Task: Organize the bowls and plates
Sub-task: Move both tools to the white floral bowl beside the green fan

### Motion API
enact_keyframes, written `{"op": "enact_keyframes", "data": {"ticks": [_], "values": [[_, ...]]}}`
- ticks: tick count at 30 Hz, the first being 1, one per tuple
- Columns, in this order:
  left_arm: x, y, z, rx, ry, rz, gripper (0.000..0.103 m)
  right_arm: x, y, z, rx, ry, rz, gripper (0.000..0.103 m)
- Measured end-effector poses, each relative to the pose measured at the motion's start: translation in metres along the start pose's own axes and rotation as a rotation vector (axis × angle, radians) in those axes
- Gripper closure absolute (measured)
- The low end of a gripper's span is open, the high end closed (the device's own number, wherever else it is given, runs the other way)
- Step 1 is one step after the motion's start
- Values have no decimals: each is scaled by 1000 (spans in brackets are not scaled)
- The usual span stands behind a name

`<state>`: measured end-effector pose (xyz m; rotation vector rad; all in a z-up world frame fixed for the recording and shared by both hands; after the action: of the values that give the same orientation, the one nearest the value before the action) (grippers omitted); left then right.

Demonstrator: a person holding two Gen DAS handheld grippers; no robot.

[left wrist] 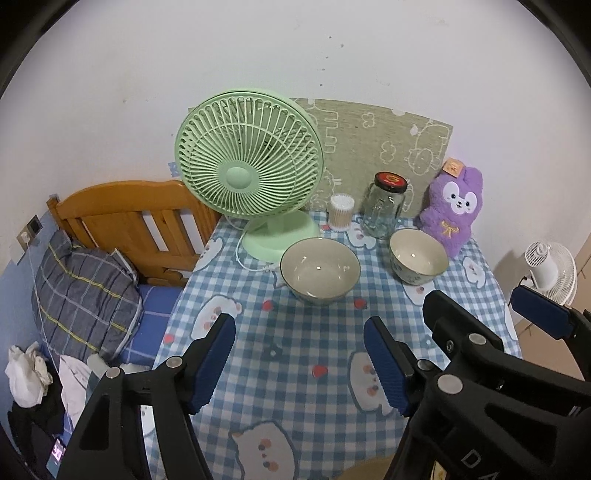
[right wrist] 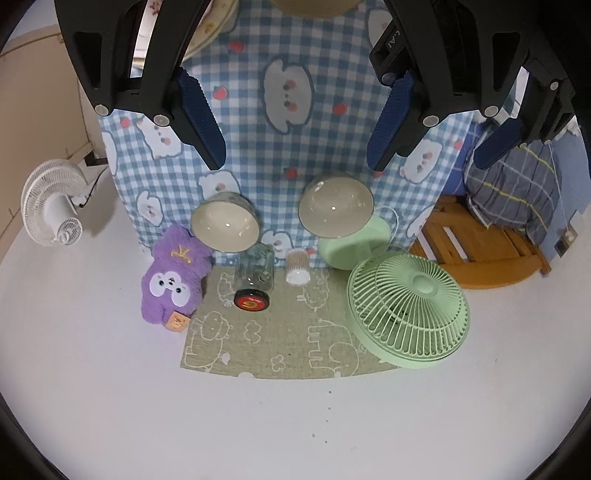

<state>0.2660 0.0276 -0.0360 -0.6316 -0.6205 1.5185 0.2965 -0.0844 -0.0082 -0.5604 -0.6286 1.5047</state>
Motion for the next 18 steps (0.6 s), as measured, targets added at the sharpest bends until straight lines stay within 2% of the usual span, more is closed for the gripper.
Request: {"op": "enact_keyframes", "data": {"ticks": [18], "values": [[10,-37,-56,-6,-6,-17,29,8,-36,-58,-2,19,-11,21]]}}
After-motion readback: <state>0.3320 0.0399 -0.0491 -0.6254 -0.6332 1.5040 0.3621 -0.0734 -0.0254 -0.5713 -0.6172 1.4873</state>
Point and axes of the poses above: each gripper's, at about its wrist camera, not at the fingertips, and z roughly against the way its jaws point, x to its left, y to its underside, the point moved 6 cm from there along -z, roughly the way its jaws point, and after that the axes turned 2 degrees about -x, right-handed, at the moved point
